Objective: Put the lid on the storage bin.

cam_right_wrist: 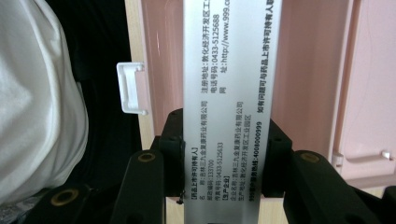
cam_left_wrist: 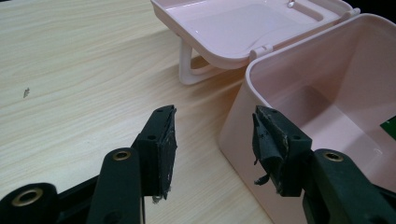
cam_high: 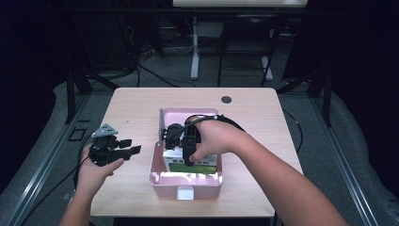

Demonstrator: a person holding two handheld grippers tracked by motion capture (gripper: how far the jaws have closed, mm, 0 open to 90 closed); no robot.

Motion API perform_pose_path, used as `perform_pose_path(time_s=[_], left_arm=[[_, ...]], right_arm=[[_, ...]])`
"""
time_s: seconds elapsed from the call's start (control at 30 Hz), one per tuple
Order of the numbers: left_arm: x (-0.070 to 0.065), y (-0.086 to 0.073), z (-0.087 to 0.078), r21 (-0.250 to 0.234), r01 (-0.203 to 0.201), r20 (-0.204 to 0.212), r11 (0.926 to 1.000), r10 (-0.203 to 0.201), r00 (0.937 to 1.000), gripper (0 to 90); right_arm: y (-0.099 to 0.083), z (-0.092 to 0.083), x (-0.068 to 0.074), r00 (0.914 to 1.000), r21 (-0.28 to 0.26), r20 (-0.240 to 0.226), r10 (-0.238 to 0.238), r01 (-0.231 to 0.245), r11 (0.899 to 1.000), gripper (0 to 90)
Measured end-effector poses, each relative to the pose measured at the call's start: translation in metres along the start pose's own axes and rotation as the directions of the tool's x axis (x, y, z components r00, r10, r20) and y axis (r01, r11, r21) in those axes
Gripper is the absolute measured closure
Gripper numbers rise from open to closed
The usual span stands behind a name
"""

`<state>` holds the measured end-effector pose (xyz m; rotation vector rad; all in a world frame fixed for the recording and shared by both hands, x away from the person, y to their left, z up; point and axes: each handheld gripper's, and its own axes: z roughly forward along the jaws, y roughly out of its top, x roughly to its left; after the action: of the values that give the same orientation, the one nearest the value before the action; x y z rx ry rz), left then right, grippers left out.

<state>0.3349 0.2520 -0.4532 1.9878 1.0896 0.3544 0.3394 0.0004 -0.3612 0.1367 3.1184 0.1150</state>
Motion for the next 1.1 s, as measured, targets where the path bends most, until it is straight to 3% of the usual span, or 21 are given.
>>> perform_pose_path(time_s=[0.23,0.47,0.73,1.1], left_arm=[[0.000,0.000,0.000,-0.001,-0.004,0.001,1.0000,0.004,1.0000,49.3],[0.000,0.000,-0.001,-0.001,-0.002,0.003,1.0000,0.002,1.0000,49.3],[0.001,0.000,-0.001,0.000,0.001,0.003,1.0000,-0.001,1.0000,49.3],[0.001,0.000,0.000,-0.002,0.001,-0.001,1.0000,-0.001,1.0000,49.3]], right_arm=[[0.007,0.008,0.004,0.9997,0.005,-0.016,-0.015,0.015,1.000,61.6],[0.011,0.027,0.004,0.9992,0.021,-0.036,-0.016,0.017,1.000,61.6],[0.010,0.048,0.003,0.9968,0.033,-0.077,-0.020,0.023,0.999,61.6],[0.007,0.068,0.001,0.9964,0.024,-0.084,-0.013,0.015,1.000,61.6]])
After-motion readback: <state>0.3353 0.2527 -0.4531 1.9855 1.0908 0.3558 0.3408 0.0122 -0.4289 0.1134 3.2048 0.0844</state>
